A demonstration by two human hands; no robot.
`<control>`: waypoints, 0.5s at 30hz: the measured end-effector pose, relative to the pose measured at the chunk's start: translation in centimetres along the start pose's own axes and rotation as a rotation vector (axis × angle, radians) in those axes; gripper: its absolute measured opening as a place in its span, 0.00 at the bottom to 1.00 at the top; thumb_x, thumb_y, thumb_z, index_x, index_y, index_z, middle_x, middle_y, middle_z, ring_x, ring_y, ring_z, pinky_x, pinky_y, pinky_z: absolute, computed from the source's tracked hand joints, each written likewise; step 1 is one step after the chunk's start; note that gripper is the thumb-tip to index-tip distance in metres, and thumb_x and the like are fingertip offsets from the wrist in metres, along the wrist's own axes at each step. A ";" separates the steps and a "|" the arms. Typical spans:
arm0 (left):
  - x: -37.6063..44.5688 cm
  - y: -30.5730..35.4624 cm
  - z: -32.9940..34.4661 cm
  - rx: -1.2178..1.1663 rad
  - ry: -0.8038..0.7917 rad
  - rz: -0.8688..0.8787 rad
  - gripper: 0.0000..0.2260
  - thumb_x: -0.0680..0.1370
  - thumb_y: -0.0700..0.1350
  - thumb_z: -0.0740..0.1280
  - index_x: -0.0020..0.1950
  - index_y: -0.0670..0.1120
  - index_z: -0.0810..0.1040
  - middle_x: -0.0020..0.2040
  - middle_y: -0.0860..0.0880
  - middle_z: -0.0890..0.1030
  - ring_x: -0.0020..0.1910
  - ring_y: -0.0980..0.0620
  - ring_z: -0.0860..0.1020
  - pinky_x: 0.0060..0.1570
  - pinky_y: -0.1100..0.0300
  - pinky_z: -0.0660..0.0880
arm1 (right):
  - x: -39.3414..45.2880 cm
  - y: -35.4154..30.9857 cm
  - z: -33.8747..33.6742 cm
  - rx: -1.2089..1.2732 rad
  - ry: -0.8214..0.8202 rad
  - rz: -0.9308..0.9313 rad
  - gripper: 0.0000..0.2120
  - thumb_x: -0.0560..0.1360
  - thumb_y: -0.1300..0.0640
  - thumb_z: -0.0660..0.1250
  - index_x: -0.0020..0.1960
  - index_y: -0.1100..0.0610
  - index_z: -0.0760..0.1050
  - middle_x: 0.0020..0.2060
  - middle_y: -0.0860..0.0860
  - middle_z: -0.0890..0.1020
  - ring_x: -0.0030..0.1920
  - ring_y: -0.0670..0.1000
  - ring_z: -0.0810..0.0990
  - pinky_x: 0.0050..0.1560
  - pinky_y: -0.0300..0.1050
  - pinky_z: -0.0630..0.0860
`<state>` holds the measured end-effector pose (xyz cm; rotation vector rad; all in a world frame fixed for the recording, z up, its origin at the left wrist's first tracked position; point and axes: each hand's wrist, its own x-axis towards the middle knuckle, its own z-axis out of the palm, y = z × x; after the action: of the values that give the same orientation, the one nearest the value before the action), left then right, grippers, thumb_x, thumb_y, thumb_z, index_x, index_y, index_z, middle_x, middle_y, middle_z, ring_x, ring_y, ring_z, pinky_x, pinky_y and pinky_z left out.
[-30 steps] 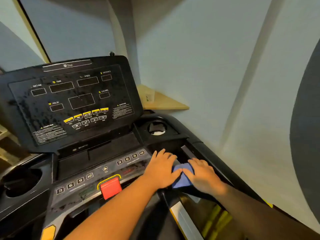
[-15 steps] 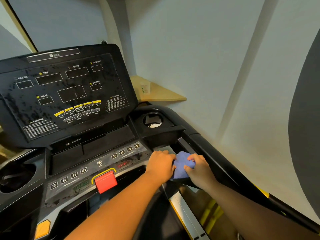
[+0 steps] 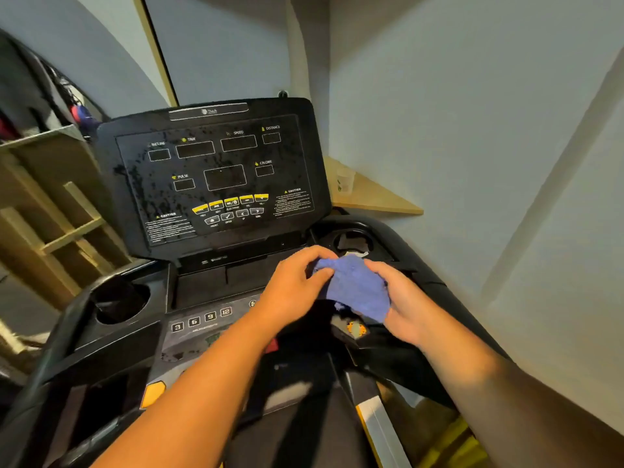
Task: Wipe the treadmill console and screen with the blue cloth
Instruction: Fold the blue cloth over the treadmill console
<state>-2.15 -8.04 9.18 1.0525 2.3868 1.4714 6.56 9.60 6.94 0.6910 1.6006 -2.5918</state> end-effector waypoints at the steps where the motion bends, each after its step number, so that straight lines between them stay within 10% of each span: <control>1: -0.5 -0.1 -1.1 -0.017 0.039 -0.021 0.09 0.79 0.41 0.66 0.53 0.54 0.80 0.50 0.56 0.83 0.50 0.58 0.81 0.53 0.60 0.77 | 0.0 -0.3 1.2 -0.028 -0.035 -0.003 0.18 0.81 0.52 0.63 0.63 0.63 0.79 0.54 0.60 0.85 0.53 0.58 0.85 0.57 0.54 0.79; 9: -5.3 -1.0 -5.9 0.067 0.439 -0.197 0.16 0.75 0.40 0.68 0.62 0.54 0.76 0.60 0.57 0.77 0.56 0.63 0.75 0.54 0.68 0.72 | -0.1 -0.6 11.0 -0.459 0.045 -0.316 0.05 0.78 0.55 0.67 0.51 0.53 0.81 0.46 0.54 0.86 0.47 0.52 0.85 0.53 0.59 0.82; 15: -7.5 0.1 -9.4 -0.586 0.166 -0.500 0.18 0.81 0.64 0.56 0.54 0.58 0.82 0.60 0.47 0.83 0.60 0.47 0.81 0.65 0.44 0.73 | -2.5 -1.8 15.5 -0.634 -0.185 -0.551 0.06 0.79 0.56 0.68 0.51 0.48 0.83 0.45 0.47 0.86 0.49 0.48 0.85 0.54 0.51 0.80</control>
<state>-0.88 -19.59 12.37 0.1921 1.8932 1.9053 2.79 -3.31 15.30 -0.0436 2.6150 -2.0781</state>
